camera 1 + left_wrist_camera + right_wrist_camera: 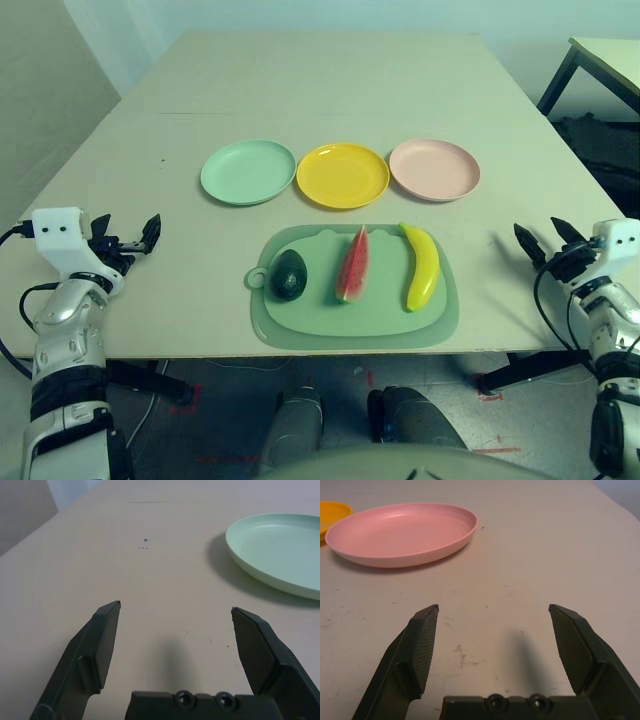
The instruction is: Place the fruits into color-matched plates.
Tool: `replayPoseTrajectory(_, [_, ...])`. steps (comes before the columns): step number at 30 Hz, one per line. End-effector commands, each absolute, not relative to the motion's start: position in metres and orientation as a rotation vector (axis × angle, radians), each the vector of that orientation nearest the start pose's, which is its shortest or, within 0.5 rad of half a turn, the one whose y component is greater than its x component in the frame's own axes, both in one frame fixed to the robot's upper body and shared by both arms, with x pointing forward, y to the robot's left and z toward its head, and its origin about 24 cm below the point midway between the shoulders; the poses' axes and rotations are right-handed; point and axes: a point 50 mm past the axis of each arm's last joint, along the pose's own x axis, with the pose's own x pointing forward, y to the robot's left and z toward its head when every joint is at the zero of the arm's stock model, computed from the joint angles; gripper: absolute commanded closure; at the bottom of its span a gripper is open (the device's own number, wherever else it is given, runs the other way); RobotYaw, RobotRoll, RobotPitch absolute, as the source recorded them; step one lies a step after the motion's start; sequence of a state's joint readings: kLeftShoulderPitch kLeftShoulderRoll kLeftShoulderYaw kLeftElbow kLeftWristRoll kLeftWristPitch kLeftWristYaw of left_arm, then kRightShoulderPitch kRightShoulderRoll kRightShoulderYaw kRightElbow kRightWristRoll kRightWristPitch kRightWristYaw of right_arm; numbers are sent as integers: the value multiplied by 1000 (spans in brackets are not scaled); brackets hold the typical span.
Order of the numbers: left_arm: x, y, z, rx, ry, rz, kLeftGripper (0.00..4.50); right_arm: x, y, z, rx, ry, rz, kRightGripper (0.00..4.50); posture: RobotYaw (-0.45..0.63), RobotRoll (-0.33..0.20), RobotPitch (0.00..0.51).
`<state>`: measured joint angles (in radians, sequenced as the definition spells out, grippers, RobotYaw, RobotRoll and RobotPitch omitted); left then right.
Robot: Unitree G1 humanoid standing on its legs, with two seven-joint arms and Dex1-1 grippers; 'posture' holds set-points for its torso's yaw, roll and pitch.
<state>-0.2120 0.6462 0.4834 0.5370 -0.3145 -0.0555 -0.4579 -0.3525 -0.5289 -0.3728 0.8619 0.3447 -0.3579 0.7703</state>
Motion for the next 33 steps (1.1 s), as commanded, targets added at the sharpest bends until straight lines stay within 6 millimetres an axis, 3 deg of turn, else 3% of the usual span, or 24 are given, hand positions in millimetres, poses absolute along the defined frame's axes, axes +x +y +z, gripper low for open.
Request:
replayPoseTrajectory(1, [255,376,93,130,34,156,0,278,-330,56,-54,-35,200,45,60,0,100])
replayPoseTrajectory(16, [250,374,89,95,9,181,0,274,-345,70,-94,-53,200,45,32,0,105])
replayPoseTrajectory(20, [256,364,96,87,-17,72,0,277,-336,77,-115,-65,262,45,23,0,114])
replayPoseTrajectory(27, [245,340,122,11,16,-480,0,286,-309,104,-377,-77,417,45,-8,0,106])
replayPoseTrajectory(33, [226,313,150,126,144,-940,0,299,-288,134,-498,-117,581,45,5,0,96])
